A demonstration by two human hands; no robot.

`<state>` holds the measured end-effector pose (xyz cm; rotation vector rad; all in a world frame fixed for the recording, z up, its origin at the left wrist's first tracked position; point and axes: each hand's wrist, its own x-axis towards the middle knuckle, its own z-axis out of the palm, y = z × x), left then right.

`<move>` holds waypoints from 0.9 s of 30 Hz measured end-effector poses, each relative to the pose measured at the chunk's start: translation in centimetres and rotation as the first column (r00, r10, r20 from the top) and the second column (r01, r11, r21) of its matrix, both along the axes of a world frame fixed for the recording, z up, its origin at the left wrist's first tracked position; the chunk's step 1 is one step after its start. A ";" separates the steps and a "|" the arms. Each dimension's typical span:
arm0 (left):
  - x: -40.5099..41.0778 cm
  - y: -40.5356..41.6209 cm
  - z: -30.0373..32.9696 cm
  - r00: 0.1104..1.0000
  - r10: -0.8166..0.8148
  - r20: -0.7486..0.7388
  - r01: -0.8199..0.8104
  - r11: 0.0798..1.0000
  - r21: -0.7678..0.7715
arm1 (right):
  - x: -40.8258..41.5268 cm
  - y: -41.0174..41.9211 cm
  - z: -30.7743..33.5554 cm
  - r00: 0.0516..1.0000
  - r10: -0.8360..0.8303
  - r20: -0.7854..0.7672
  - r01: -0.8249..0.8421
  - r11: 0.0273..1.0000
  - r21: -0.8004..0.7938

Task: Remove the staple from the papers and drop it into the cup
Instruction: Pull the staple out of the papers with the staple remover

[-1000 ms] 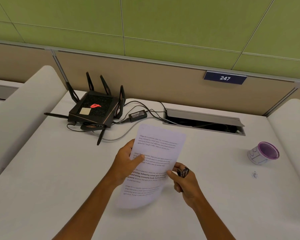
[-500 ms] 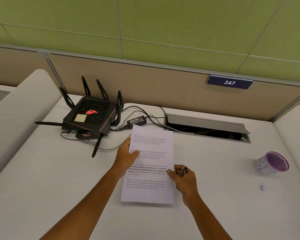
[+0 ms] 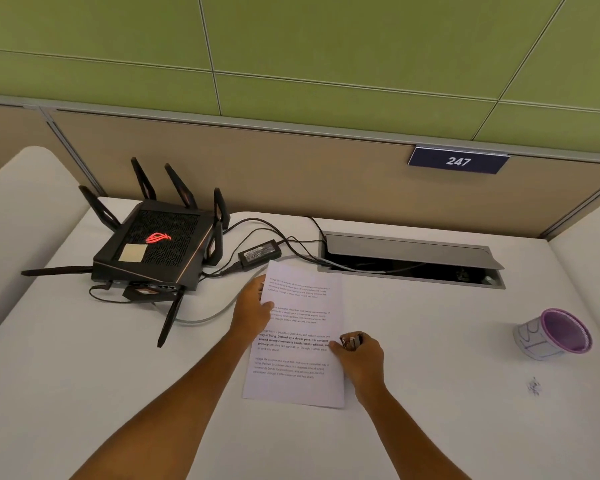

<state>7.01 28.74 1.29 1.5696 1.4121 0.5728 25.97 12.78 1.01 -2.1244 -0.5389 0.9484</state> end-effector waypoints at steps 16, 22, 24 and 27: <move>-0.3 0.8 -2.4 0.958 0.004 -0.286 0.029 0.993 0.112 | -0.7 -0.1 -0.3 0.970 0.123 0.211 -0.115 0.992 -0.050; -0.5 -1.5 -1.9 0.892 0.003 -0.453 0.106 0.971 0.215 | 2.2 -0.9 0.9 0.959 0.281 0.047 -0.283 0.958 0.038; -0.7 -2.8 -2.1 0.886 -0.008 -0.464 0.137 0.960 0.244 | 4.4 -1.3 0.8 0.935 0.349 0.071 -0.352 0.935 0.039; -0.9 -4.7 -3.1 0.883 -0.026 -0.468 0.178 0.942 0.285 | 8.7 -1.8 0.1 0.888 0.421 0.187 -0.426 0.905 -0.014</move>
